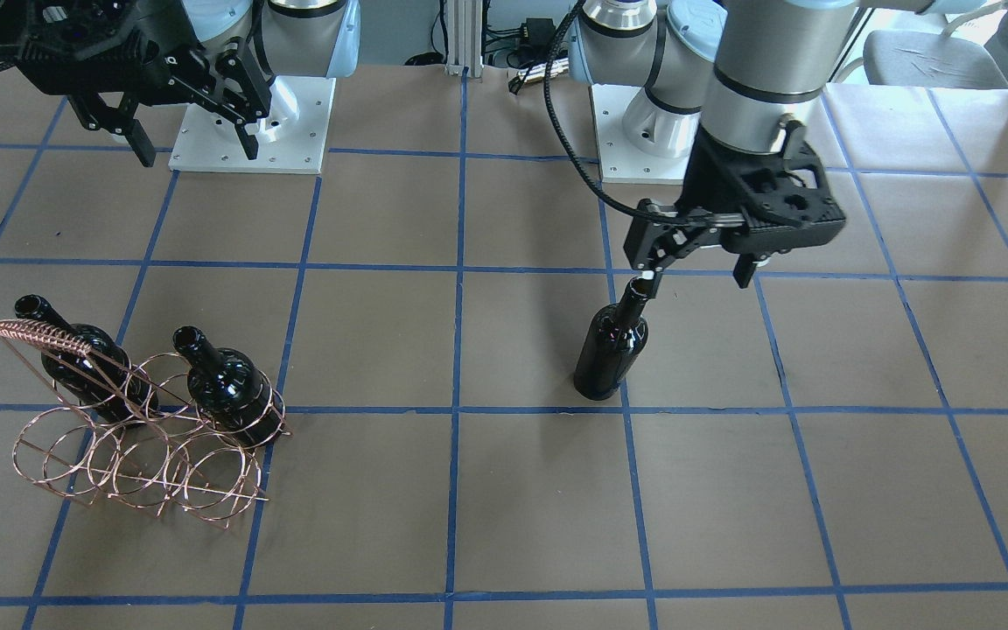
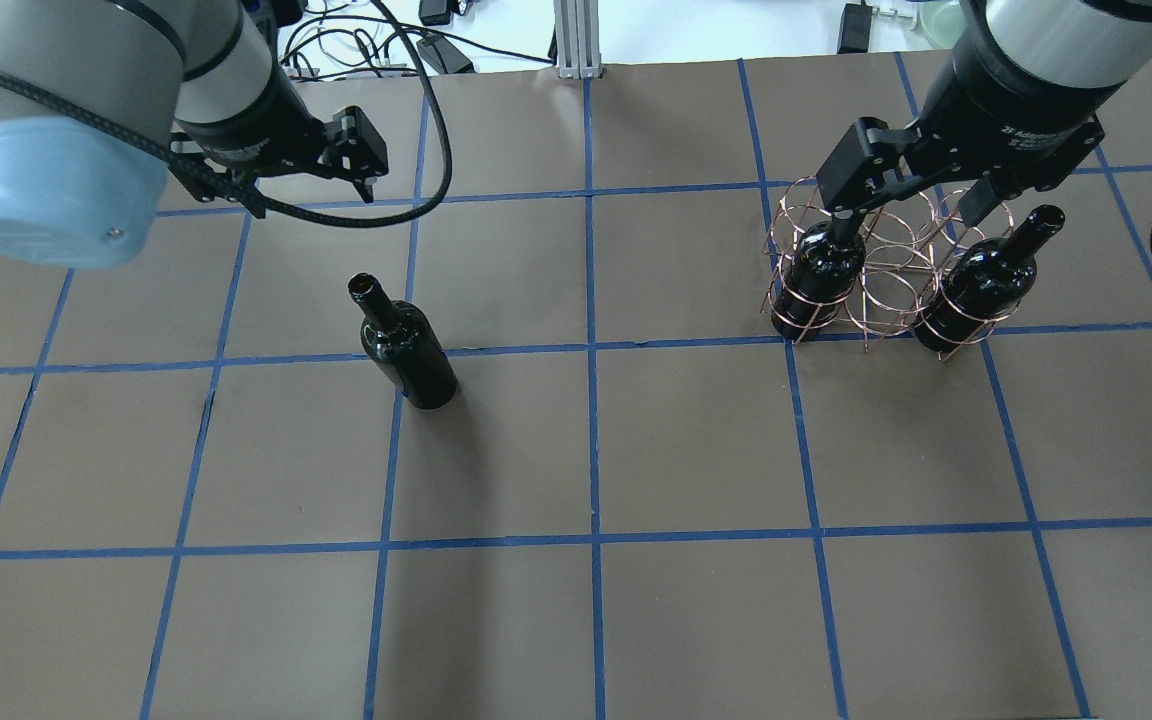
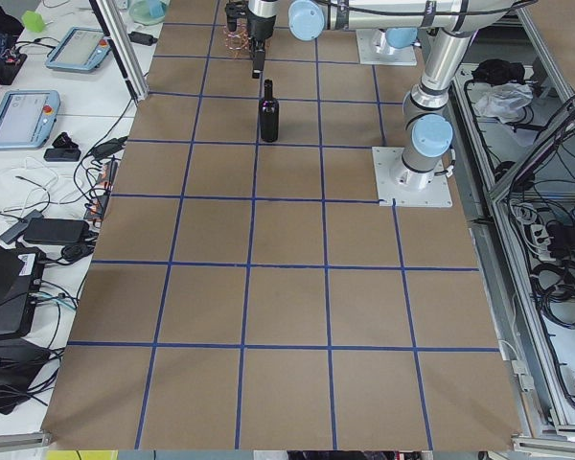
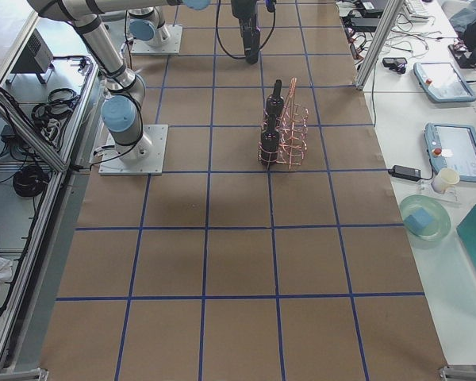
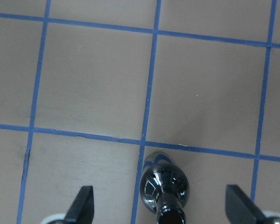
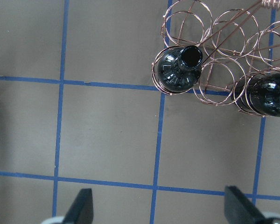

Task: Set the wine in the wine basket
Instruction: 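Withdraw the left gripper while the right gripper moves toward the bottle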

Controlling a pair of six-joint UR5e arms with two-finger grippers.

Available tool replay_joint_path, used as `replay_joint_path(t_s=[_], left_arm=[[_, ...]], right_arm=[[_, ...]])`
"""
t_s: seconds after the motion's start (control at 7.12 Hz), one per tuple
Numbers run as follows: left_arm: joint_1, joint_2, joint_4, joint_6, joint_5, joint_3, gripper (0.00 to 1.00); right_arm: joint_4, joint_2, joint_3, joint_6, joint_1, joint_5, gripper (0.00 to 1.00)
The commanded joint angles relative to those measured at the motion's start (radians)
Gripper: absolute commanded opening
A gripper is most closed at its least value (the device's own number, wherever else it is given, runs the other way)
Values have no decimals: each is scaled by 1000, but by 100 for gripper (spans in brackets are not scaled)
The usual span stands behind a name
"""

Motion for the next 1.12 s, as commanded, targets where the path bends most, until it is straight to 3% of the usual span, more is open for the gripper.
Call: replay_joint_path(t_s=[0.0,0.14,0.28,0.56,0.98], left_arm=[[187,-12,-33,133,-22,38,100],[263,-6,-67,147,-39,39,100],[316,0,-75,163,-41,42,100],[438,-9,-112,287,-42,59,100],[513,2,-165,395,-38,58,100]], right_arm=[[0,14,2,18,0,0,100],[-1,22,2,79,0,20,99],[-1,33,2,169,5,118,99],[-17,77,-35,214,79,43,99],[-88,312,-246,618,410,-9,100]])
